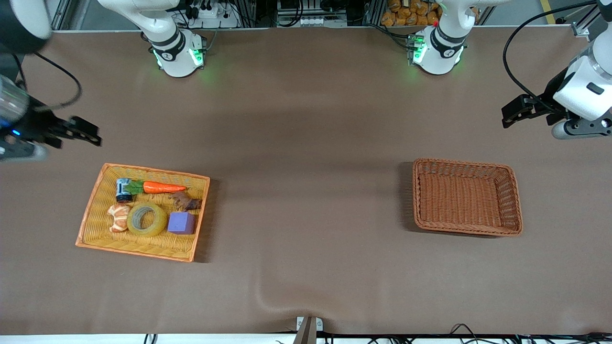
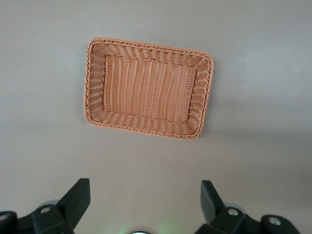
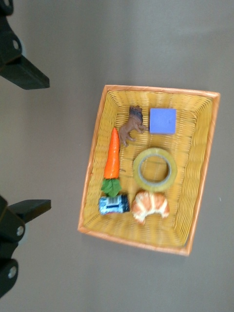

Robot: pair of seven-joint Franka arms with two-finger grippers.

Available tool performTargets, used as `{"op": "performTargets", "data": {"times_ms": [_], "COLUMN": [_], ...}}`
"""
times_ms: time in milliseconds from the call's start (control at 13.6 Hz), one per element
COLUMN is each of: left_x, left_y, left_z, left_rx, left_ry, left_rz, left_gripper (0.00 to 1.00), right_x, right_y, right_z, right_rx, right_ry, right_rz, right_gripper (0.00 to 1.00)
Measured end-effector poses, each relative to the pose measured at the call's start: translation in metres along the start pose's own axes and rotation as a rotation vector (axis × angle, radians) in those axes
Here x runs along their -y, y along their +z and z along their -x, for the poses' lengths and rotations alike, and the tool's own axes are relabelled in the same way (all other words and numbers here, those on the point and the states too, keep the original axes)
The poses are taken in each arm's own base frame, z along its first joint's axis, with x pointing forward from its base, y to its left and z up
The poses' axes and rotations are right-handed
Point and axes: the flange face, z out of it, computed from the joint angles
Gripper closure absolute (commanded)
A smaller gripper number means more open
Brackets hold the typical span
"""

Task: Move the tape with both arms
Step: 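Move the right gripper toward the tape roll in the orange tray, then lower the right gripper and grasp the yellow tape roll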

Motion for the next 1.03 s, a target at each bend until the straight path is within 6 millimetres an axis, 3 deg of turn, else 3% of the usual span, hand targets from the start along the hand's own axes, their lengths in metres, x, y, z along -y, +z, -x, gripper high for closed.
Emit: {"op": "performTargets", "data": {"times_ms": [440, 953, 1026], "left_x": [0.0, -0.001, -0.001], "left_y": [0.001, 0.005, 0.006], "left_z": [-0.001, -0.003, -0.003], "left_rx": [0.003, 0.011, 0.012], "left_ry": [0.0, 0.03, 0.031], "left_rz": [0.0, 0.0, -0.001], "left_gripper": [0.0, 0.0, 0.0], "right_x": [-0.004, -0.006, -0.006], "right_y": [0.139, 0.27, 0.285], "right_z": [-0.066, -0.106, -0.108], "right_rx": [0.051, 0.023, 0.03], "right_ry": [-0.199, -0.344, -0.356], "right_rz": [-0.003, 0.008, 0.007], "right_gripper": [0.0, 0.0, 0.06]}}
